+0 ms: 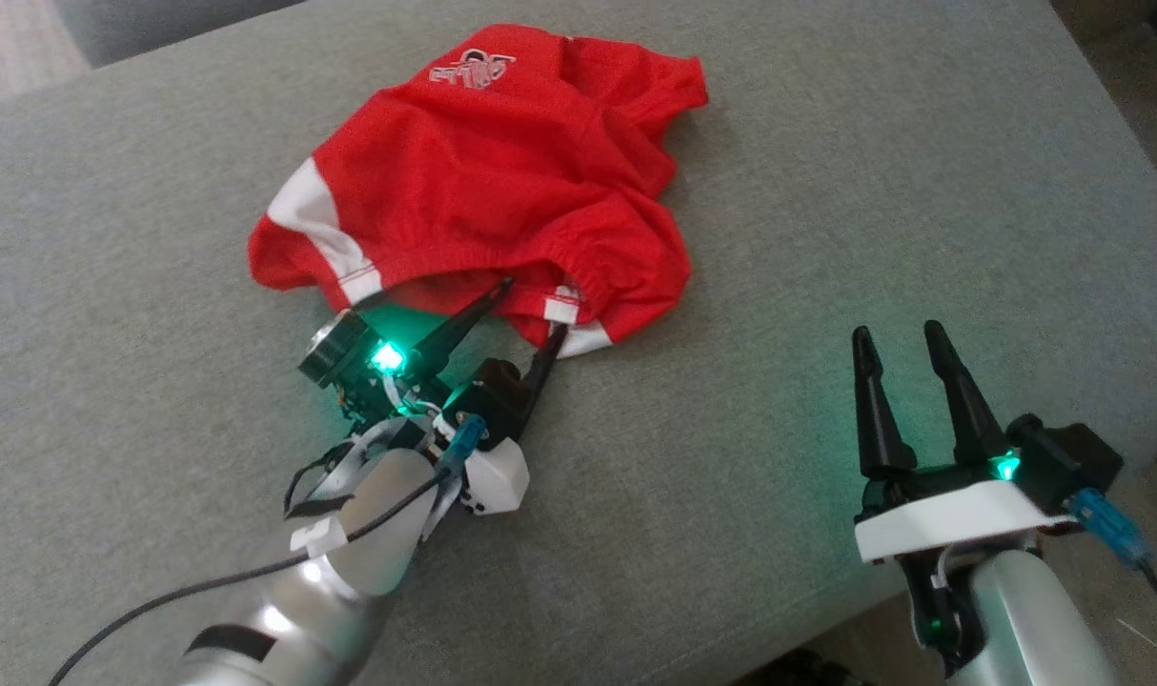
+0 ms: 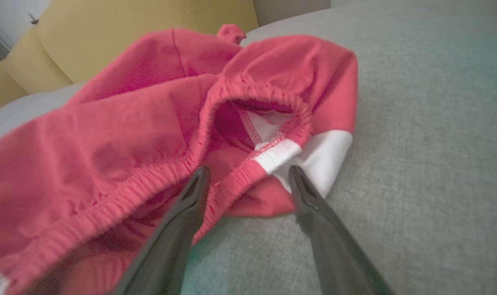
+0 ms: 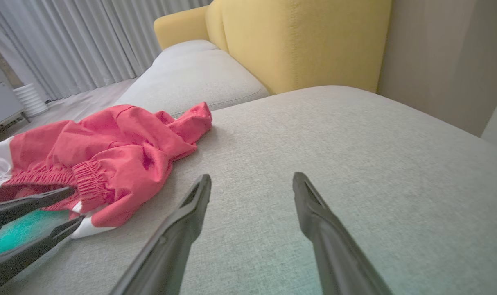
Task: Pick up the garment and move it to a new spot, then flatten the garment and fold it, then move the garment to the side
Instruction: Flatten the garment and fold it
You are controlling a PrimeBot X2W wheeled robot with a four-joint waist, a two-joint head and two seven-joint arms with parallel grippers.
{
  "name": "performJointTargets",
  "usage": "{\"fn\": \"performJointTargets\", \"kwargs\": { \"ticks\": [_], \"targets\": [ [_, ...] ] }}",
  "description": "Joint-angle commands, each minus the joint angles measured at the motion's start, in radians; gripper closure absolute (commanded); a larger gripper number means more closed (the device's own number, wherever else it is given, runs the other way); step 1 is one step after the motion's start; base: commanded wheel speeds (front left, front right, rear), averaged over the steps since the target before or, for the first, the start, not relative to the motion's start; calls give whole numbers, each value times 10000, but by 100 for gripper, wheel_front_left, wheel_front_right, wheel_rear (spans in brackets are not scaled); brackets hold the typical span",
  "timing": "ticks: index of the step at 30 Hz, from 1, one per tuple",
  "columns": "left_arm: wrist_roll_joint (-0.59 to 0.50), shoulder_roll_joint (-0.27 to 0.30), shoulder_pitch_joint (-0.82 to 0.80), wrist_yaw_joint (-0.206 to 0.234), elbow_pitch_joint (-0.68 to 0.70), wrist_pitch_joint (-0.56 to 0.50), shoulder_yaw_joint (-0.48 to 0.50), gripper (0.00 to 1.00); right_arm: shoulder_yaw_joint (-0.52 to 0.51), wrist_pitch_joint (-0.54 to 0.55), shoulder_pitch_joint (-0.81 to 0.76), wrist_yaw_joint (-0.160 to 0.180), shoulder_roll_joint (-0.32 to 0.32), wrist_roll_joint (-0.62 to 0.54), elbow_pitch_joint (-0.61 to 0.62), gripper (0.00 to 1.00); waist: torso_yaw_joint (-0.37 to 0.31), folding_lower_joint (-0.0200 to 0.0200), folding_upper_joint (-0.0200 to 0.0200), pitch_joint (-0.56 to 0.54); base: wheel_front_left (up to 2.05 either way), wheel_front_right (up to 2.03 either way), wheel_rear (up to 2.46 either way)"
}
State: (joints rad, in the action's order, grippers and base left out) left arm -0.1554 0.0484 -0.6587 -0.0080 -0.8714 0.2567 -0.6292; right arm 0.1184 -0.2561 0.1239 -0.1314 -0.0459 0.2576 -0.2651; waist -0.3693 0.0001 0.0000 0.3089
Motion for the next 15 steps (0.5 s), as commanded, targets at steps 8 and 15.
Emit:
{"fn": "performJointTargets", "kwargs": {
  "ticks": [8, 15],
  "targets": [
    [366, 20, -802, 186, -462, 47, -549, 0, 118, -57, 300, 7, -43, 370, 296, 0, -288, -1, 0, 132, 0, 0, 0],
    [687, 19, -886, 224, -113, 49, -1067, 100, 140, -57, 258, 7, -43, 469, 232, 0, -339, -1, 0, 3, 0, 0, 0]
  ]
}}
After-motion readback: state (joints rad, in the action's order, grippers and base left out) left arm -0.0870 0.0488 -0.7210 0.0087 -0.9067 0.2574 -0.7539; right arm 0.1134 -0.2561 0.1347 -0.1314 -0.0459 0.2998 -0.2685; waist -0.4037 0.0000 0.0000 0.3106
